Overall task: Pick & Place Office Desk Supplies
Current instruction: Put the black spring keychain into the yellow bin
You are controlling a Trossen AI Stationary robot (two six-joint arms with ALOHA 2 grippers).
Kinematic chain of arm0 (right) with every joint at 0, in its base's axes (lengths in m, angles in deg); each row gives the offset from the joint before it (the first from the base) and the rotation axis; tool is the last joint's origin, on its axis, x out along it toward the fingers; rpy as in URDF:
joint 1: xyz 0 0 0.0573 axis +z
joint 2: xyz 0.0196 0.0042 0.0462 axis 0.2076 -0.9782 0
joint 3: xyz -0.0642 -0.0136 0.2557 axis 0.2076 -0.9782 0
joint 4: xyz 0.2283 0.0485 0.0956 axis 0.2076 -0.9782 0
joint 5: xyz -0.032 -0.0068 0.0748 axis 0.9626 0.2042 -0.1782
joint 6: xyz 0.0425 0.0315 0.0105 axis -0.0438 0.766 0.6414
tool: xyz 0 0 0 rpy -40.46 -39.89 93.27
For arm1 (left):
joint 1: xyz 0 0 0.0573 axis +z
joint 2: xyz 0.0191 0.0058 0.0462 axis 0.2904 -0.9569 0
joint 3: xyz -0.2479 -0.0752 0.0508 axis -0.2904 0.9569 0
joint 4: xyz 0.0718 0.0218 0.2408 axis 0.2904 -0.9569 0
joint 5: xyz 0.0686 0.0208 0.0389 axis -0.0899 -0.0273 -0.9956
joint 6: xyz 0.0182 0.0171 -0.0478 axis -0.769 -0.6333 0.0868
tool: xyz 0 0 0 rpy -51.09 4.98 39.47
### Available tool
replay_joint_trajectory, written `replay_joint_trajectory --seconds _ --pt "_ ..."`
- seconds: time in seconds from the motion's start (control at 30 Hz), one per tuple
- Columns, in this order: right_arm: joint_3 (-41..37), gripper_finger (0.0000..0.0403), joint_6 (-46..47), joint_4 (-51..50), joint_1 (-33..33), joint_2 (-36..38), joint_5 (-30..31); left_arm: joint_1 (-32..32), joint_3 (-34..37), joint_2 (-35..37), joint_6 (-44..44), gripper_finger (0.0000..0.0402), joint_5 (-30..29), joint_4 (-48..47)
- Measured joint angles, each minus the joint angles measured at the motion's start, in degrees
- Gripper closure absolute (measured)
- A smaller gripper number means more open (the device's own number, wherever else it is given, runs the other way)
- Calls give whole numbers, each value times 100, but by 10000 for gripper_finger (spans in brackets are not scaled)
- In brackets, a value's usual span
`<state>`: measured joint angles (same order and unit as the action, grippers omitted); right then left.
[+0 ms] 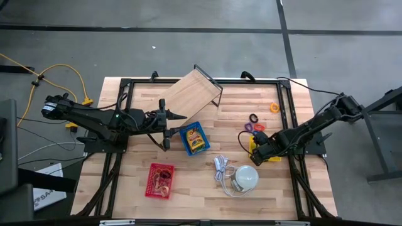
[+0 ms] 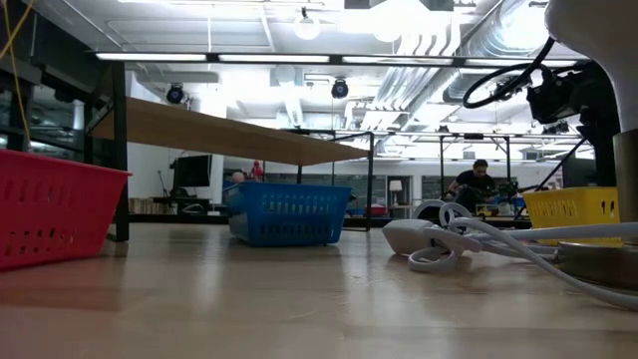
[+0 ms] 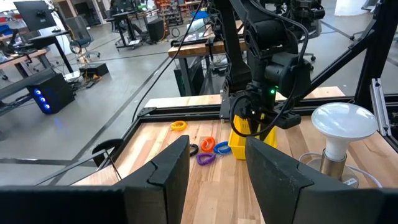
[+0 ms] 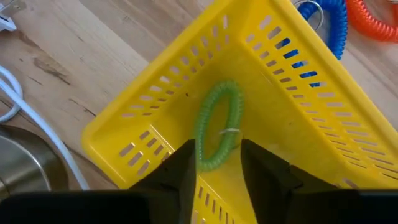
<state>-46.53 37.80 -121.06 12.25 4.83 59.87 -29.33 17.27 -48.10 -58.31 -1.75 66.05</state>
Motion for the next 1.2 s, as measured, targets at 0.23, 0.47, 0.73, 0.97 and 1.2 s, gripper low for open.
replay_joint_trajectory --seconds 0.23,0.47,0.73,0.97,1.2 --pt "0 257 2 0 0 2 -2 0 0 0 0 252 2 0" --pt "-2 265 2 -7 0 33 0 1 0 0 0 252 1 2" --pt "-2 270 -156 -57 -92 719 113 0 0 0 0 252 0 2" --pt "0 270 -567 -79 -337 1549 144 0 0 0 0 252 0 2" --pt "0 270 -740 -92 -546 1734 160 1 0 0 0 252 0 -1"
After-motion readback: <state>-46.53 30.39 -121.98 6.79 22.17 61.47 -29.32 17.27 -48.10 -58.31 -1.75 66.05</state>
